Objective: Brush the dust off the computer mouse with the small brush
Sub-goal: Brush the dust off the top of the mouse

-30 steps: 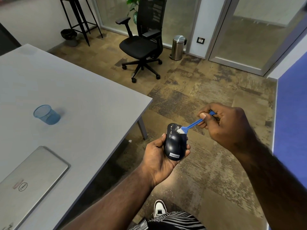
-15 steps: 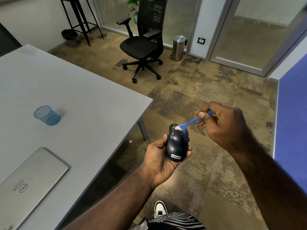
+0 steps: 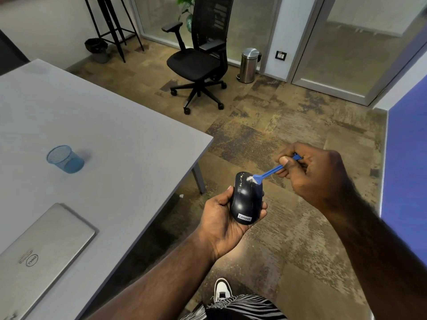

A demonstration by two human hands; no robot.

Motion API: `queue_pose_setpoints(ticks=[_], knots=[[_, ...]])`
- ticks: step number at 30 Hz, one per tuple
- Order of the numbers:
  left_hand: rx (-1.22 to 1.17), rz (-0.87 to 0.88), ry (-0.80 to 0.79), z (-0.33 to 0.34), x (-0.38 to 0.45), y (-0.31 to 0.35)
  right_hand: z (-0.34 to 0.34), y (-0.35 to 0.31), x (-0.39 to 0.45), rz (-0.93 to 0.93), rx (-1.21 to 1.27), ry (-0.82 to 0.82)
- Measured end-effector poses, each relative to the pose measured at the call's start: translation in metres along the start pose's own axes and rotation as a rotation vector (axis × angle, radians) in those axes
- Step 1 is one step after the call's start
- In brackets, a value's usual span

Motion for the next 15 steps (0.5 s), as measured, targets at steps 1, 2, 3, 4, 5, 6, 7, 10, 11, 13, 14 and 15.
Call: queue_pose_setpoints(ticks=[1, 2, 3, 4, 5, 6, 7, 10, 11, 13, 14, 15], knots=[[0.001, 0.001, 0.005, 0.0, 0.0, 0.0, 0.0, -0.001, 0.0, -0.004, -0.008, 0.0], [0.001, 0.0, 0.007, -0.001, 0.0, 0.0, -0.001, 0.0, 0.001, 0.0, -0.02, 0.009], [0.0, -0.003, 0.009, -0.001, 0.0, 0.0, -0.002, 0.001, 0.001, 0.011, -0.031, 0.019], [0.0, -0.007, 0.012, -0.001, -0.001, -0.001, -0.002, 0.001, 0.001, 0.02, -0.035, 0.02], [-0.002, -0.01, 0.015, 0.0, -0.001, -0.002, -0.001, 0.001, 0.001, 0.024, -0.025, 0.011], [-0.002, -0.011, 0.019, 0.0, -0.001, -0.002, 0.0, -0.001, 0.0, 0.022, -0.004, -0.004], [-0.002, -0.008, 0.025, -0.001, -0.001, -0.001, 0.0, -0.003, -0.001, 0.012, 0.017, -0.014], [-0.001, 0.001, 0.049, -0.002, -0.001, 0.0, -0.005, -0.01, -0.003, -0.046, 0.077, 0.026], [0.001, 0.002, 0.056, -0.002, -0.001, 0.001, -0.005, -0.013, -0.004, -0.065, 0.1, 0.027], [0.012, 0.011, 0.067, -0.003, 0.0, 0.001, 0.001, -0.02, -0.006, -0.088, 0.12, -0.044], [0.023, 0.013, 0.069, -0.003, 0.0, 0.001, 0.007, -0.022, -0.007, -0.087, 0.103, -0.088], [0.03, 0.014, 0.07, -0.003, 0.001, 0.001, 0.011, -0.022, -0.008, -0.08, 0.069, -0.113]])
Point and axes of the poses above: each hand's wrist, its own x-axis towards the middle knuckle, its own z-axis out of the palm, y = z × x, the point moved 5 cm from there along x, towards the middle knuckle, and after that the axes turned 3 degrees about -z, right-handed, at the moved point
